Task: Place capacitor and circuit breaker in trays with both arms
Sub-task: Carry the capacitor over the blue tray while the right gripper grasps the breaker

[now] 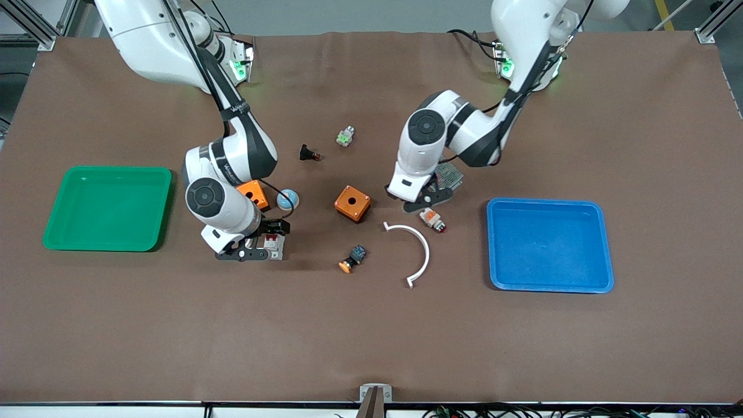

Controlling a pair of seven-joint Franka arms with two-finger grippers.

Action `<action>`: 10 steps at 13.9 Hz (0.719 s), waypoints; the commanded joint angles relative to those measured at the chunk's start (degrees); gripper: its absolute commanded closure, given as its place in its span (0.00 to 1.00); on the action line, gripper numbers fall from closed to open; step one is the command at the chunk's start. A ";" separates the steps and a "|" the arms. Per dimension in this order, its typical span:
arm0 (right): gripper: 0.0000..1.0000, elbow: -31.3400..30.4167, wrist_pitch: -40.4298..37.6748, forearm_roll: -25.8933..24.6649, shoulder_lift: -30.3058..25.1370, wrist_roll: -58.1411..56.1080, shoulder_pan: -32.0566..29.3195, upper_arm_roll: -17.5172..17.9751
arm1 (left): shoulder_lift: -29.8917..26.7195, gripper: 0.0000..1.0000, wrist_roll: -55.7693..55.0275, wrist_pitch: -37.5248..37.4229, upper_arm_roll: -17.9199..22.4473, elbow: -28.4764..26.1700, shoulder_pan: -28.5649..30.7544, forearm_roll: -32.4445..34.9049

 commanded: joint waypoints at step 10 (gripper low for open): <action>0.25 0.95 3.72 2.17 3.37 0.32 -0.66 0.05 | -1.59 1.00 31.56 -4.43 -0.69 -5.33 30.39 1.86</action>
